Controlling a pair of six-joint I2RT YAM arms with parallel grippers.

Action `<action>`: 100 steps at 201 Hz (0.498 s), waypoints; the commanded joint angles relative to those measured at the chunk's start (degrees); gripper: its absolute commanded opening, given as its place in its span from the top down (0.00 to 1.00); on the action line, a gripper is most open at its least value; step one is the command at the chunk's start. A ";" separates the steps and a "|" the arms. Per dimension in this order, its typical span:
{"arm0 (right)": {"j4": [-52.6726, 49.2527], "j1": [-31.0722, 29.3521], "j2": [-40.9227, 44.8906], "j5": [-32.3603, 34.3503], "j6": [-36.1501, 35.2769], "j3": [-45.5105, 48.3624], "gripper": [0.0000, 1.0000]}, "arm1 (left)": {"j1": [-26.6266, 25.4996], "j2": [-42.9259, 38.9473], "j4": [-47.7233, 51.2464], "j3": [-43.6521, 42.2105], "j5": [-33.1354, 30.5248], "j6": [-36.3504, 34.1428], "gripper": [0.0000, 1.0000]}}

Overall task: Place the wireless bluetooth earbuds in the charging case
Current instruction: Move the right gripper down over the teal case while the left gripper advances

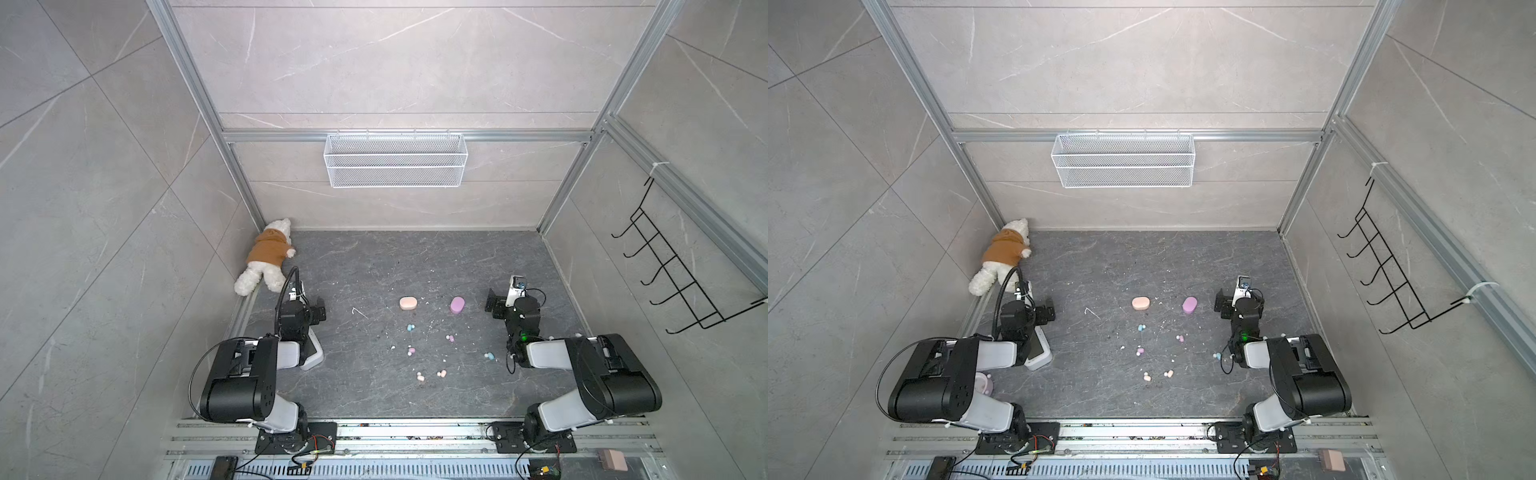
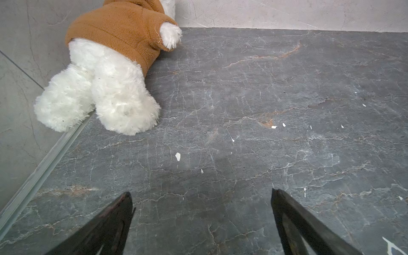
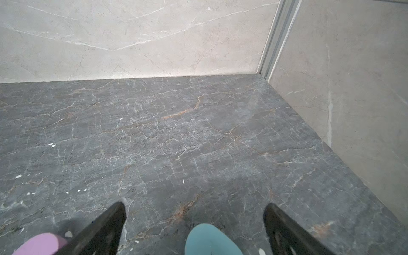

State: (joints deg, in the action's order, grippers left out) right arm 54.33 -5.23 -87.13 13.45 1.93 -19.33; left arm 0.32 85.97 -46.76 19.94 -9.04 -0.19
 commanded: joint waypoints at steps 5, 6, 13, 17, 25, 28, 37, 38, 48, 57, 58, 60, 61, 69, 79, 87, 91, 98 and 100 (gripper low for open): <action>1.39 -0.12 -0.49 -0.38 0.79 0.44 0.00 | 0.26 -0.10 -2.25 0.32 -0.71 0.69 0.00; 1.40 -0.13 -0.45 -0.37 0.79 0.48 0.00 | 0.28 -0.10 -2.27 0.29 -0.72 0.70 0.00; 1.40 -0.12 -0.43 -0.36 0.71 0.47 0.00 | 0.29 -0.02 -2.12 0.39 -0.65 0.64 0.00; 1.40 -0.12 -0.46 -0.36 0.78 0.50 0.00 | 0.22 0.00 -2.11 0.44 -0.63 0.64 0.00; 1.40 -0.18 -0.49 -0.36 0.76 0.46 0.00 | 0.30 0.00 -2.06 0.49 -0.55 0.66 0.00; 1.38 -0.11 -0.43 -0.36 0.76 0.44 0.00 | 0.29 -0.01 -2.03 0.51 -0.50 0.63 0.00; 1.40 -0.13 -0.44 -0.36 0.79 0.44 0.00 | 0.25 -0.02 -2.06 0.36 -0.54 0.69 0.00; 1.44 -0.08 -0.47 -0.36 0.75 0.44 0.00 | 0.28 -0.02 -2.09 0.36 -0.54 0.69 0.00; 1.14 -0.08 -0.56 -0.49 0.88 0.35 0.00 | 0.30 -0.02 -2.09 0.39 -0.47 0.64 0.00; 1.13 -0.11 -0.49 -0.45 0.86 0.35 0.00 | 0.30 -0.02 -2.10 0.44 -0.54 0.69 0.00; 1.13 -0.08 -0.49 -0.45 0.83 0.35 0.00 | 0.30 -0.02 -2.10 0.44 -0.54 0.70 0.00; 1.11 -0.09 -0.49 -0.45 0.86 0.30 0.00 | 0.30 -0.02 -2.10 0.44 -0.54 0.64 0.00; 1.17 -0.11 -0.49 -0.45 0.87 0.33 0.00 | 0.30 -0.02 -2.10 0.40 -0.50 0.63 0.00; 1.14 -0.13 -0.43 -0.45 0.88 0.30 0.00 | 0.30 -0.02 -2.08 0.44 -0.53 0.66 0.00; 1.15 -0.08 -0.47 -0.43 0.87 0.35 0.00 | 0.28 -0.02 -2.10 0.44 -0.51 0.70 0.00; 1.16 -0.07 -0.47 -0.45 0.88 0.35 0.00 | 0.25 -0.02 -2.10 0.46 -0.48 0.67 0.00; 1.13 -0.12 -0.49 -0.45 0.87 0.35 0.00 | 0.30 -0.02 -2.10 0.42 -0.53 0.69 0.00; 1.13 -0.12 -0.47 -0.45 0.88 0.35 0.00 | 0.30 -0.02 -2.10 0.40 -0.52 0.63 0.00; 1.13 -0.13 -0.48 -0.45 0.88 0.35 0.00 | 0.30 -0.02 -2.06 0.46 -0.51 0.63 0.00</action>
State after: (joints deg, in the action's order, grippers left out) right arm 54.33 -5.23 -87.13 13.43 1.93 -19.33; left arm 0.32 85.97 -46.76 19.94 -9.04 -0.19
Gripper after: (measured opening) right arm 0.998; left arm 0.998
